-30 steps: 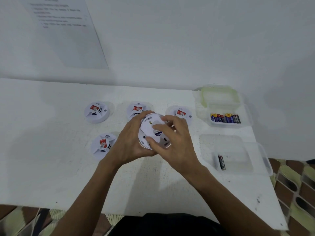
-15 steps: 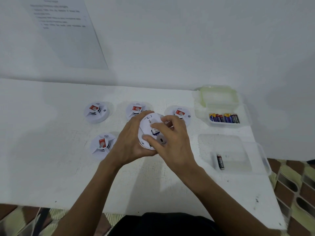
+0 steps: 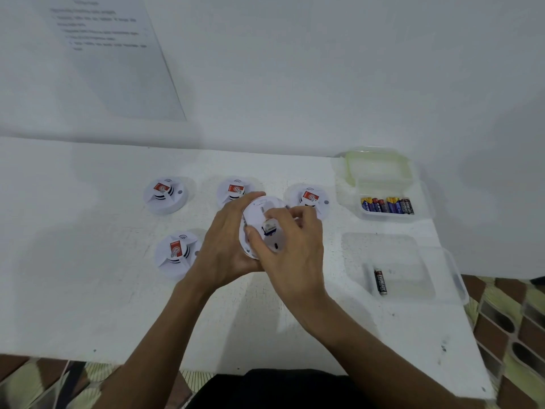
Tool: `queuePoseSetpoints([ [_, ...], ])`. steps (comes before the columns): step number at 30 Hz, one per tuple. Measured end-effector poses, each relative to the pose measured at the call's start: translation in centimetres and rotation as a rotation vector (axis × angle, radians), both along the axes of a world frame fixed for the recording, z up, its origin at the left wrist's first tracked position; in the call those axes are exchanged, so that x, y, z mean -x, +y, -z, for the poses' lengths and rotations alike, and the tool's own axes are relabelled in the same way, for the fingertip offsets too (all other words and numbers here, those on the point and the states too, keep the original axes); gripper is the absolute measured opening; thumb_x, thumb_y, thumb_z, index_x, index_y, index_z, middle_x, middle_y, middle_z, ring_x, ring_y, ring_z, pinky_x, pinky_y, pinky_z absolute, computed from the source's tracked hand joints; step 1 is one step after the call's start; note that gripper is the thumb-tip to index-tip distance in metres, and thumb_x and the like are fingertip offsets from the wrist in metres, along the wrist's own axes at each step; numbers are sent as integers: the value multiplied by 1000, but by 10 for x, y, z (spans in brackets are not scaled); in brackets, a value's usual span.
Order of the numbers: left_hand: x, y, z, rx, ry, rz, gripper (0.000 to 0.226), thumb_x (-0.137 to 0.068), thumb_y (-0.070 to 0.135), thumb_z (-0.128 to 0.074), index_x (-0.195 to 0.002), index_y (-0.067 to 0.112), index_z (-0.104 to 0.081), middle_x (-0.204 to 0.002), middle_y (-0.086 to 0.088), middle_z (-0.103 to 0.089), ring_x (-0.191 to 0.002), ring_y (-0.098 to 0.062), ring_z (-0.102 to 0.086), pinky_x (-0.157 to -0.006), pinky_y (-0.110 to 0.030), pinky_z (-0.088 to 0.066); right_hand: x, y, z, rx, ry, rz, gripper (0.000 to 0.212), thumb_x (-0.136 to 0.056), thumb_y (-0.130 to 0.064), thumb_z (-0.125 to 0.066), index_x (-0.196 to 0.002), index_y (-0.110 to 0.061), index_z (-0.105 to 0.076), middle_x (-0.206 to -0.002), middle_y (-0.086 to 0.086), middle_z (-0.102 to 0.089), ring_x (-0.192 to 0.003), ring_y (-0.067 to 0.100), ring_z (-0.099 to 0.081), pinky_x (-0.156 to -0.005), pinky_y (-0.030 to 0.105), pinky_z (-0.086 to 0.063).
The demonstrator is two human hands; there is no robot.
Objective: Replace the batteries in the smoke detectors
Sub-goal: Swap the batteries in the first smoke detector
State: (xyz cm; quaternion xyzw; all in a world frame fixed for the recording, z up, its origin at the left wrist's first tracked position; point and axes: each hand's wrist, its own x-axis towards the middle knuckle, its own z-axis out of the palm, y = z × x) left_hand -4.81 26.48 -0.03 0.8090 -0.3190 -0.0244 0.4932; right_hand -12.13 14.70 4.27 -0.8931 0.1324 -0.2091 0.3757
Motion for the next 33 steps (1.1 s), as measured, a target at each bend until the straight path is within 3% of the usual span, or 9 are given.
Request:
queuePoseSetpoints([
  [5,0,2,-6,33,-14,-3,82,-68,79,-55,-135,53,-18,-139,30,-29,-127,8,-31,-114,-26,-25,1,-17,4,-104,26,-179,36,-85,-45,-69,-116,-28,-63,-112,-3,-49,-104,10,-49,-79,7,-40],
  [8,0,0,-16,-7,-210,-25,85,-65,82,-54,-133,47,-19,-135,15,-35,-127,-2,-31,-112,-27,-27,1,-31,-3,-332,71,-271,36,-86,-54,-58,-115,-32,-63,-110,-9,-56,-99,2,-58,-76,14,-50],
  [11,-2,-1,-14,-40,-180,-28,91,-65,77,-58,-136,30,-25,-133,15,-37,-127,5,-29,-111,-39,-30,-1,-44,-9,-630,197,-344,51,-81,-56,-53,-126,-32,-56,-113,-10,-65,-102,2,-63,-81,22,-57],
  [13,0,-4,-12,5,-22,14,82,-72,71,-55,-134,26,-26,-131,20,-34,-122,21,-25,-111,-43,-29,-2,-49,-9,-817,243,-404,54,-82,-48,-59,-134,-34,-50,-112,-13,-68,-105,8,-66,-84,31,-59],
  [19,0,-15,-16,-67,35,55,81,-60,88,-49,-126,73,-4,-132,55,-10,-126,26,-14,-115,-31,-14,-3,-73,-7,-1131,263,-532,56,-90,-12,-58,-143,-23,-43,-127,-1,-65,-118,24,-62,-91,44,-55],
  [22,-3,-14,-16,-11,82,63,101,-58,85,-56,-141,49,-9,-143,37,-17,-133,11,-21,-115,-26,-22,-3,-84,-4,-1242,235,-542,53,-93,-9,-51,-144,-20,-42,-134,3,-61,-124,27,-58,-93,45,-54],
  [25,0,-11,-23,-14,-131,-17,96,-67,71,-65,-141,21,-30,-143,18,-36,-129,5,-36,-103,-10,-31,-1,-90,-6,-1156,229,-568,53,-96,-12,-47,-147,-24,-38,-139,-4,-57,-125,24,-57,-93,46,-54],
  [29,6,-14,-25,35,-184,-5,72,-79,69,-52,-139,38,-27,-144,36,-24,-131,14,-24,-108,-7,-20,2,-95,-14,-823,295,-556,51,-101,-21,-47,-147,-38,-35,-122,-3,-68,-97,29,-71,-83,44,-59],
  [33,7,-13,-22,14,-161,-19,78,-76,72,-54,-136,30,-29,-140,19,-33,-130,15,-27,-109,-11,-22,5,-94,-14,-808,265,-540,50,-101,-16,-46,-146,-35,-37,-110,11,-71,-82,37,-71,-77,44,-59],
])
